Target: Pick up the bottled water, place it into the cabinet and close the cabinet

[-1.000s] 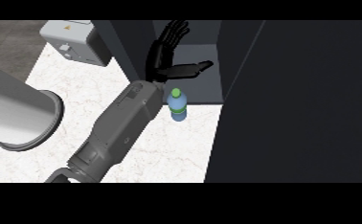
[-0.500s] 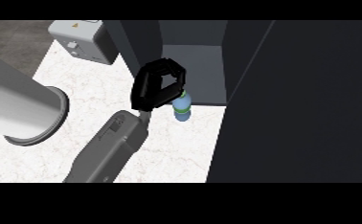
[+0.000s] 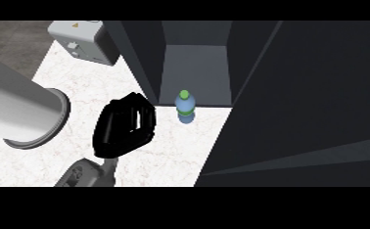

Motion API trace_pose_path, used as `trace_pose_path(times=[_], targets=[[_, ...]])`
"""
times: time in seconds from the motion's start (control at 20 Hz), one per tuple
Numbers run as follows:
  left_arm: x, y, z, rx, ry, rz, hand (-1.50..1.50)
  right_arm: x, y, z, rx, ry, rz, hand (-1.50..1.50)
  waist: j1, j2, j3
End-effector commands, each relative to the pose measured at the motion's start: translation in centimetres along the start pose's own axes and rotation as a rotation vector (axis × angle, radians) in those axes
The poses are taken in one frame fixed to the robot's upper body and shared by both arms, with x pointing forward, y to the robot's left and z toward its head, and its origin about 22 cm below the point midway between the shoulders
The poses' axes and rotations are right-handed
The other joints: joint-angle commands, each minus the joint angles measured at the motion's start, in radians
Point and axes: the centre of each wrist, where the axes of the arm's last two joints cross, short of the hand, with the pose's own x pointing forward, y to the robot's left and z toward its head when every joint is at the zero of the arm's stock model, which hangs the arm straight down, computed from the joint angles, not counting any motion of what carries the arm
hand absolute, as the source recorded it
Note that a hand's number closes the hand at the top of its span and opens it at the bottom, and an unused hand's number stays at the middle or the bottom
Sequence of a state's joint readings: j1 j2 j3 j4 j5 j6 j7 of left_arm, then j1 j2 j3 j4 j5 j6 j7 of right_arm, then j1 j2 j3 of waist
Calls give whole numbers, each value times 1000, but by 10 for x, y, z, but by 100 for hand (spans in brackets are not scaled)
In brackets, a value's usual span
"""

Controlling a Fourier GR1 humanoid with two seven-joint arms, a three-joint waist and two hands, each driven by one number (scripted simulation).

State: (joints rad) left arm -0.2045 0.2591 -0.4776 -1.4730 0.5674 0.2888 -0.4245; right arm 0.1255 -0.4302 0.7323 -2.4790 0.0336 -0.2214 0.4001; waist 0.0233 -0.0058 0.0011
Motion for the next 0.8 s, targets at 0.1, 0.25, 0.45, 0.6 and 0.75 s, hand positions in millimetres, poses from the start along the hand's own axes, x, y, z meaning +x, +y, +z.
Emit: trace_pose_path(times=[0.1,0.25,0.45,0.6,0.75], targets=[[18,28,47,34,-18,-9,150,18,24,-14,98,-53,-34,150,-8,2,-3],[38,42,49,57,-31,-7,150,21,43,-34,126,-47,-25,150,1,0,-4],[46,64,65,77,-33,-30,150,21,78,-52,211,-51,-49,150,-3,1,-4],[51,65,56,94,-40,-6,150,24,88,-64,257,-71,4,150,-7,3,-4],[49,77,78,93,-56,-6,150,23,91,-75,208,-150,96,150,3,1,-4]])
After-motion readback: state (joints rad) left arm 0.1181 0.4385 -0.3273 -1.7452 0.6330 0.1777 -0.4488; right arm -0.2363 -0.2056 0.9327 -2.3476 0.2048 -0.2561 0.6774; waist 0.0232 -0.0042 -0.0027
